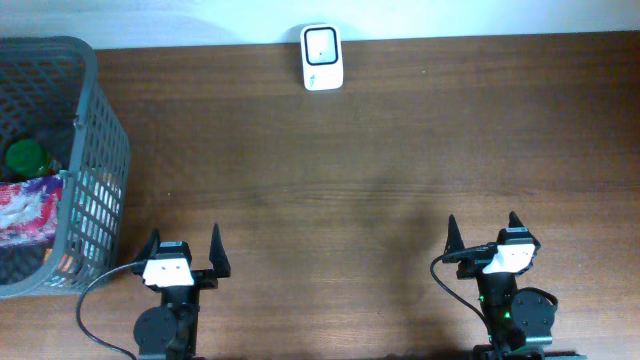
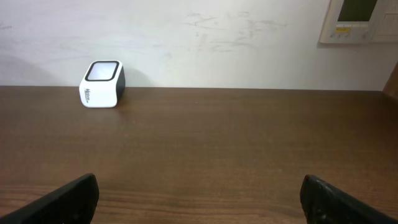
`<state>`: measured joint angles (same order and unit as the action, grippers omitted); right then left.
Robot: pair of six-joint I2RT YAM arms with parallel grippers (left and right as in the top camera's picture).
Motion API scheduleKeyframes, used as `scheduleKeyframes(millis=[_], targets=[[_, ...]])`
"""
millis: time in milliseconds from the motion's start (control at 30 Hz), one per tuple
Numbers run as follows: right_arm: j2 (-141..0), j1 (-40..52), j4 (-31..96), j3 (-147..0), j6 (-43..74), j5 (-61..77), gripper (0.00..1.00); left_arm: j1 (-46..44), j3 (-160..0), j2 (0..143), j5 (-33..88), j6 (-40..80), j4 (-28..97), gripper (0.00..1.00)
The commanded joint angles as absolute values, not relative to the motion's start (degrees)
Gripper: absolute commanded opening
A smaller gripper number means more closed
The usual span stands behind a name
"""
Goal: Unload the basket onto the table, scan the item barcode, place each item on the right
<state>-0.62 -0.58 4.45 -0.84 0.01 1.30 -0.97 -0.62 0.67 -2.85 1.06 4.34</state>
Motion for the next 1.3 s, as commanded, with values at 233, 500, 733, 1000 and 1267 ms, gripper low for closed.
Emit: scheduleKeyframes(millis=[233,500,733,1000,1267], targets=[[-0.4,0.0,4.5,-0.3,0.4,0.4,0.99,-0.7,-0.5,0.3,-2.8,0.4,4.6,0.99],[-0.4,0.0,4.5,-0.3,0.4,0.4,0.99,-0.7,-0.5,0.3,-2.8,0.4,4.6,0.99],[-0.4,0.0,4.6,-0.3,0.4,0.4,0.99,-0.7,-0.5,0.3,-2.8,0.4,4.6,0.99],[-0.4,0.0,4.5,-0.3,0.4,0.4,0.99,-0.7,-0.5,0.3,-2.8,0.4,4.6,0.99],[-0.4,0.0,4.5,-0.3,0.4,0.4,0.99,-0.7,-0.5,0.3,6.4,0.4,2.6,0.99]])
